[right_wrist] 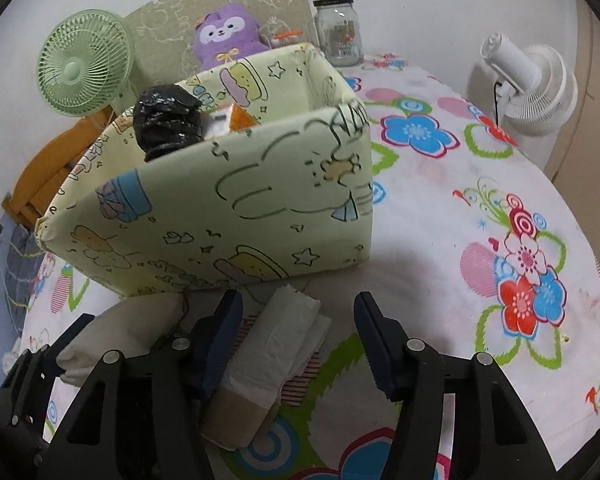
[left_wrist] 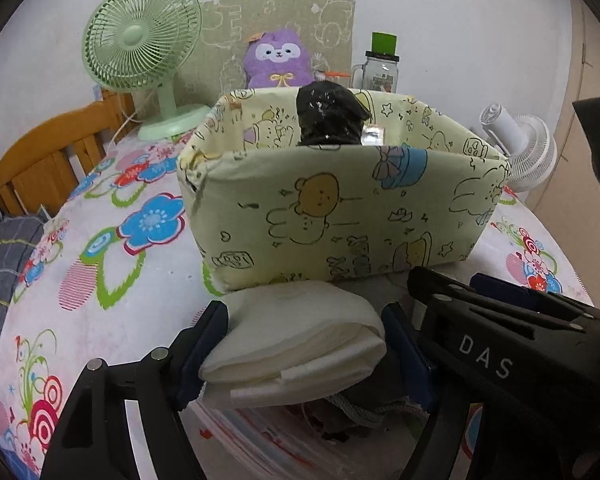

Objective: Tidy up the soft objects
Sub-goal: 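Grasp the white folded cloth with the left tool while the right grasps the white tissue pack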

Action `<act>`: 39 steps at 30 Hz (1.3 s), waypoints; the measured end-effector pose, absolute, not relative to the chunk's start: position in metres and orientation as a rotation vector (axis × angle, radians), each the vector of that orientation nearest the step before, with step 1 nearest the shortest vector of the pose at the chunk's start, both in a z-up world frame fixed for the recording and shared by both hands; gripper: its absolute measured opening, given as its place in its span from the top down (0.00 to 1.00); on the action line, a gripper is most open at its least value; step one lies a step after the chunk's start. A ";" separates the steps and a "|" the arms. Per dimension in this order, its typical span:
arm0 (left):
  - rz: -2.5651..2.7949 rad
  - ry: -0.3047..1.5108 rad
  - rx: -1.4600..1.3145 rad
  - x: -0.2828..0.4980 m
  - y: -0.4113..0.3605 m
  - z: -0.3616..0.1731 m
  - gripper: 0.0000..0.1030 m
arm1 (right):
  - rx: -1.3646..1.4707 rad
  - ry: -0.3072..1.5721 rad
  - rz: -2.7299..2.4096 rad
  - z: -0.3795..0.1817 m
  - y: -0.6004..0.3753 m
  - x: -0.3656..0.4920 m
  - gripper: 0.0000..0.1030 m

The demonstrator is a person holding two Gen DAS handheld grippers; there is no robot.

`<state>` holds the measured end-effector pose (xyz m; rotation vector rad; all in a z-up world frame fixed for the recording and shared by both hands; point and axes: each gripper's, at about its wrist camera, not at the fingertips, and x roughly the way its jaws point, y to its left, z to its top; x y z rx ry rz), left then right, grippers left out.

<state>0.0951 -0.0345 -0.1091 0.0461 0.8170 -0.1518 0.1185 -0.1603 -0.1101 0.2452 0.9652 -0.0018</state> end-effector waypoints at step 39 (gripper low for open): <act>-0.170 0.776 0.059 0.082 -0.045 -0.087 0.65 | 0.200 0.880 0.044 -0.077 -0.146 0.100 0.76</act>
